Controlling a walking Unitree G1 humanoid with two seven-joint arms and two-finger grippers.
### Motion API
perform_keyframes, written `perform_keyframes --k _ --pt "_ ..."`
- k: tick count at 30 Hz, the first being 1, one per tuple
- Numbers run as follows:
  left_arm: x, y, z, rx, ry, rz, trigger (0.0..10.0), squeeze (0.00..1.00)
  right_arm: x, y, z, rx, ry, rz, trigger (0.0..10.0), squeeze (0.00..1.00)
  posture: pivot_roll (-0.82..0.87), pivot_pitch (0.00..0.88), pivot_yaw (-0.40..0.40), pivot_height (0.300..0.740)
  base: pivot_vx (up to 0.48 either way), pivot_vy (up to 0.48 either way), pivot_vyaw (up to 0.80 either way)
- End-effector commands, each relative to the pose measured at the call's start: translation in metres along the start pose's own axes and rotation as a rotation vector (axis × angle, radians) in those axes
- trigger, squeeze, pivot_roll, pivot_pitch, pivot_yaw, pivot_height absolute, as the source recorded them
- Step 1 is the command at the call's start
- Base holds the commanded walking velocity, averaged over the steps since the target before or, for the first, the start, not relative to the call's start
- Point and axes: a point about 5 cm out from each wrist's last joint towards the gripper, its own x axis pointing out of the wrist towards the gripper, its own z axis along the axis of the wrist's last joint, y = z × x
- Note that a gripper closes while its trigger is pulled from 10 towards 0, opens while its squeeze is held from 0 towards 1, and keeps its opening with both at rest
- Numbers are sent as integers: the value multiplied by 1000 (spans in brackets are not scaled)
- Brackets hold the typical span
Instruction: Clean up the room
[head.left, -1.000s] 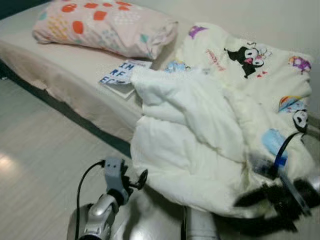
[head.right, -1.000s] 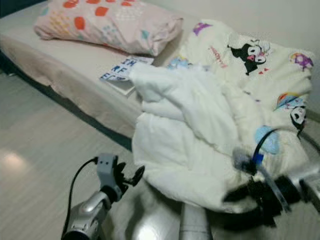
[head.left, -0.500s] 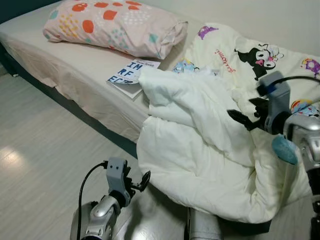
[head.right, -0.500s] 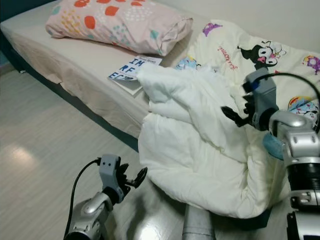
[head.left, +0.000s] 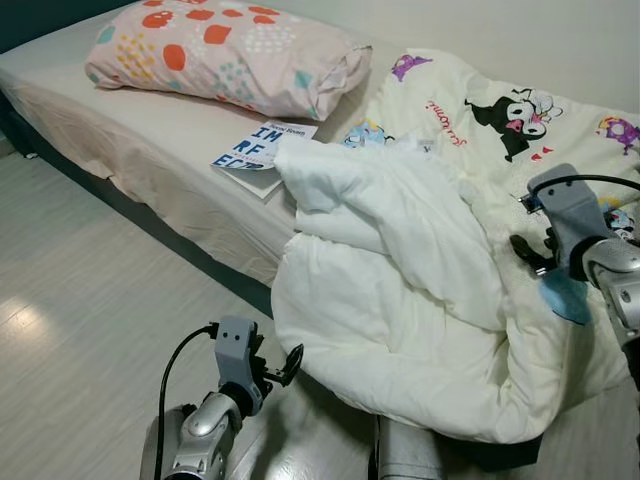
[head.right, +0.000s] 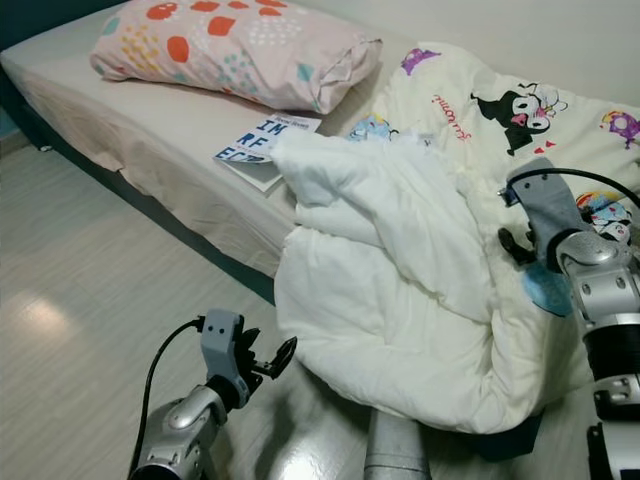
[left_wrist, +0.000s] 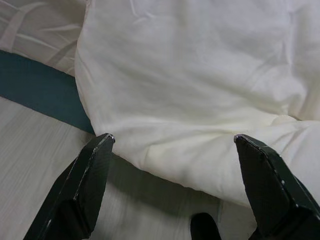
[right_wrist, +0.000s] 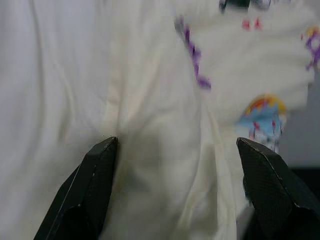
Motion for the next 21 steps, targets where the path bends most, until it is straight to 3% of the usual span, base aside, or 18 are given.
perform_keyframes --k 1,2,4,5,13,21 --pt "-3 -4 -9 -18 26 -4 10000 0 0 1 -20 -9 91 -1 10000 0 -173 216 0 429 0 0 0" --pt "-3 -4 -9 -20 26 -4 10000 0 -1 2 -25 -2 112 16 1647 0 -176 215 -1 429 0 0 0" --pt "-2 -5 -9 -20 25 -4 10000 0 -2 3 -28 3 126 27 1647 0 -176 215 -1 429 0 0 0" --pt "-2 -5 -9 -22 25 -4 10000 0 -5 2 -34 7 149 35 0 0 -180 216 -2 429 0 0 0" --pt "-1 -6 -9 -26 25 -4 10000 0 -15 -7 -47 1 192 43 0 0 -198 218 -6 429 0 0 0" --pt "1 -7 -9 -30 24 -5 10000 0 -41 -17 -57 -126 212 206 0 0 -196 216 -17 429 0 0 0"
